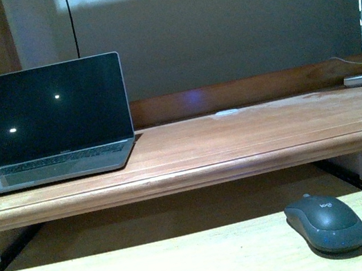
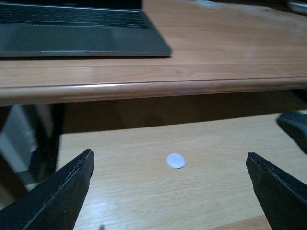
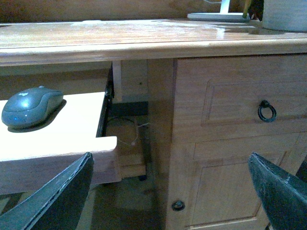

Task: Place mouse

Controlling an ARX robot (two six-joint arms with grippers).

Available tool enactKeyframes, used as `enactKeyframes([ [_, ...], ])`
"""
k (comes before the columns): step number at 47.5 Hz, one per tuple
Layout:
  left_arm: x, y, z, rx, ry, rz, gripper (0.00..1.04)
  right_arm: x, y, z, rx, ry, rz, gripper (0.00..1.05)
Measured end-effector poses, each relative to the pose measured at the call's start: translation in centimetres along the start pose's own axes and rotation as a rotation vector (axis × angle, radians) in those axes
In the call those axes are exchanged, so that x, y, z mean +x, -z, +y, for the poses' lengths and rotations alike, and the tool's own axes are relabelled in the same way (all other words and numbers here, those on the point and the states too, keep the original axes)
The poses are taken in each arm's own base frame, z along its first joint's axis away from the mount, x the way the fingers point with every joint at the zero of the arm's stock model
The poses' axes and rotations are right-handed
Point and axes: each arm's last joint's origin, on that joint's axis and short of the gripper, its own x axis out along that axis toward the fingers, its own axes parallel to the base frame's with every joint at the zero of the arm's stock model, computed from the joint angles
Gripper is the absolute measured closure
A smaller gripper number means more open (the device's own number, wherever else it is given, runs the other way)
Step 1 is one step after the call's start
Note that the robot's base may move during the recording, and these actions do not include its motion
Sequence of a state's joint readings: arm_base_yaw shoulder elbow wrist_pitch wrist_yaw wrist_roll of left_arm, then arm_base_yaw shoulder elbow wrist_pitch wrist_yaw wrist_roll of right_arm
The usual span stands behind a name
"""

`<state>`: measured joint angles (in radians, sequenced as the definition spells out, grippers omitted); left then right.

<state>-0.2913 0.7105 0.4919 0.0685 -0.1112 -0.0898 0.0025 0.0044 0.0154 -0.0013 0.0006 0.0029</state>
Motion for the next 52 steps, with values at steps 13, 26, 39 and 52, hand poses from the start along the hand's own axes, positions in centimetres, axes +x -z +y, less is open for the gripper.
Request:
enactKeyframes([
  [13,-6.1,1.9,-0.9,-0.011,-0.124,-0.109,0.08,0.0,0.0,0.0,0.0,0.0,0.0,0.07],
  [26,-5.7,6.1,0.5,0.038,-0.149,-0.157,0.46,0.0,0.0,0.0,0.0,-0.001,0.0,0.07],
  [39,-5.6,8.2,2.2,0.045,-0.159,-0.161,0.91,0.0,0.0,0.0,0.0,0.0,0.0,0.07],
  [52,-5.7,9.1,3.7,0.051,-0.152,-0.157,1.02,0.0,0.0,0.0,0.0,-0.001,0.0,0.07],
])
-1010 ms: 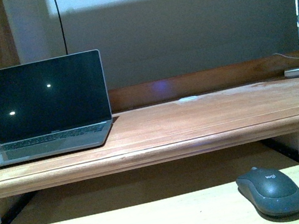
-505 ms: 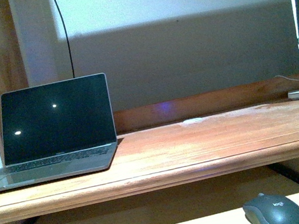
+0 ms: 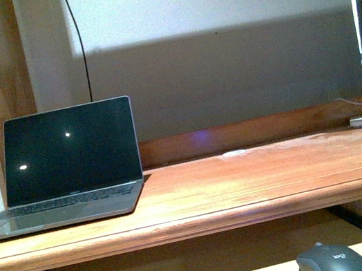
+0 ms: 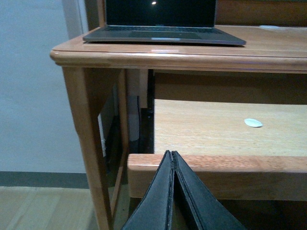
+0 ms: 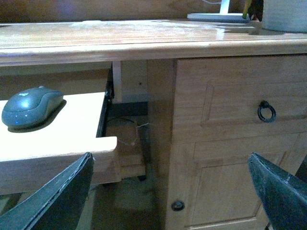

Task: Place mouse

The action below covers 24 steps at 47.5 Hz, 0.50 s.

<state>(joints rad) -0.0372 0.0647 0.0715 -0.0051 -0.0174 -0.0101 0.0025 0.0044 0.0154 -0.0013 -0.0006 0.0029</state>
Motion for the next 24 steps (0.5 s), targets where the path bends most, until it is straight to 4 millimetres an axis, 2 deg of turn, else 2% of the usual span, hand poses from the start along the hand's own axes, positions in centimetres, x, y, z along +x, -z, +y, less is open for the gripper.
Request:
enactKeyframes([
  [11,0.0,0.5,0.3,0.0,-0.016,0.001,1.02,0.0,0.0,0.0,0.0,0.0,0.0,0.07],
  [17,0.0,1.6,0.3,0.001,-0.015,0.003,1.02,0.0,0.0,0.0,0.0,0.001,0.0,0.07],
  [24,0.0,1.6,0.3,0.001,-0.015,0.001,1.02,0.0,0.0,0.0,0.0,0.001,0.0,0.07],
])
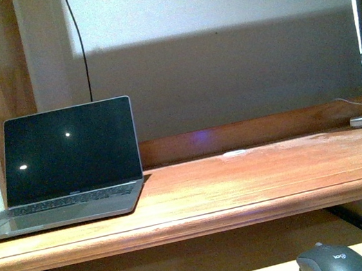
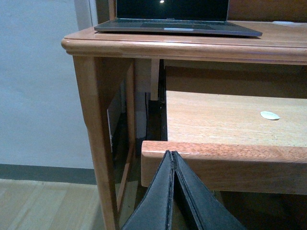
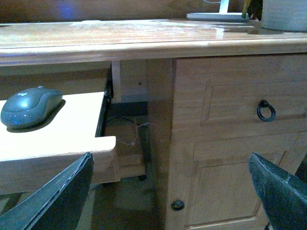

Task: Place mouse

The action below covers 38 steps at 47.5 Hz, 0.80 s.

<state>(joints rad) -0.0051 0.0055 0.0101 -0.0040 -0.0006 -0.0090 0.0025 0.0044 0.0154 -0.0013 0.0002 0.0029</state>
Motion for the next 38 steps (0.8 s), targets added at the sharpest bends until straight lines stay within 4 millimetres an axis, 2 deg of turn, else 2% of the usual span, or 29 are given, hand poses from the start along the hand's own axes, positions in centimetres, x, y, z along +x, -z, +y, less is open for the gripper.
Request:
enactKeyframes([
  [11,0.0,0.0,0.0,0.0,0.0,0.0,1.02,0.0,0.0,0.0,0.0,0.0,0.0,0.07],
  [14,0.0,0.0,0.0,0.0,0.0,0.0,0.93,0.0,0.0,0.0,0.002,0.005,0.005,0.07],
  [19,0.0,0.0,0.0,0.0,0.0,0.0,0.77,0.1,0.4,0.0,0.105,0.038,0.157,0.07],
  [23,0.0,0.0,0.0,0.0,0.0,0.0,0.63,0.3,0.2,0.0,0.145,0.053,0.183,0.07],
  [26,0.0,0.0,0.0,0.0,0.0,-0.001,0.53,0.6,-1.1,0.1,0.183,0.048,0.166,0.07],
  [32,0.0,0.0,0.0,0.0,0.0,-0.001,0.32,1.5,-5.6,0.8,0.218,0.016,0.045,0.07],
  [38,0.0,0.0,0.0,0.0,0.0,-0.001,0.11,3.3,-9.3,2.4,0.262,-0.069,-0.024,0.07],
])
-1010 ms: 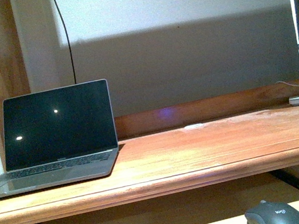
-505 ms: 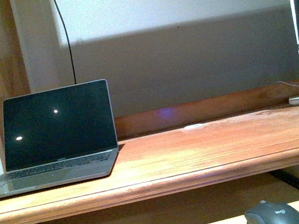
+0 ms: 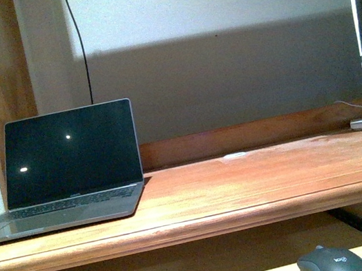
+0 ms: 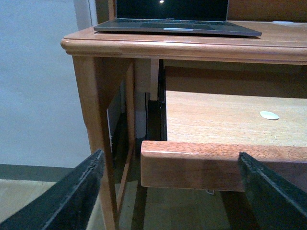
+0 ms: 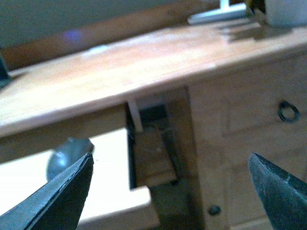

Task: Place mouse

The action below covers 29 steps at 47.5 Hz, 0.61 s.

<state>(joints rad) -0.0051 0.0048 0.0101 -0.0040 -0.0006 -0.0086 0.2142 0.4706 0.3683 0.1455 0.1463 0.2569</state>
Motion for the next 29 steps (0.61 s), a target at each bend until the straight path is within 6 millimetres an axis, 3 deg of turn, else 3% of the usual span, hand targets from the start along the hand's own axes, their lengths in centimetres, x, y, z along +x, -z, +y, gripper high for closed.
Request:
enactKeyframes([
  [2,0.0,0.0,0.0,0.001,0.0,0.0,0.06,0.7,-0.4,0.8,0.006,-0.035,-0.003,0.07],
  [6,0.0,0.0,0.0,0.001,0.0,0.0,0.08,2.4,-0.5,2.8,0.005,-0.119,0.025,0.07],
  [15,0.0,0.0,0.0,0.001,0.0,0.0,0.08,5.8,1.2,7.0,-0.05,-0.294,0.159,0.07],
  [23,0.0,0.0,0.0,0.001,0.0,0.0,0.08,8.8,4.0,9.5,-0.204,-0.296,0.353,0.07],
  [29,0.0,0.0,0.0,0.001,0.0,-0.001,0.08,10.1,4.9,10.7,-0.278,-0.263,0.452,0.07],
])
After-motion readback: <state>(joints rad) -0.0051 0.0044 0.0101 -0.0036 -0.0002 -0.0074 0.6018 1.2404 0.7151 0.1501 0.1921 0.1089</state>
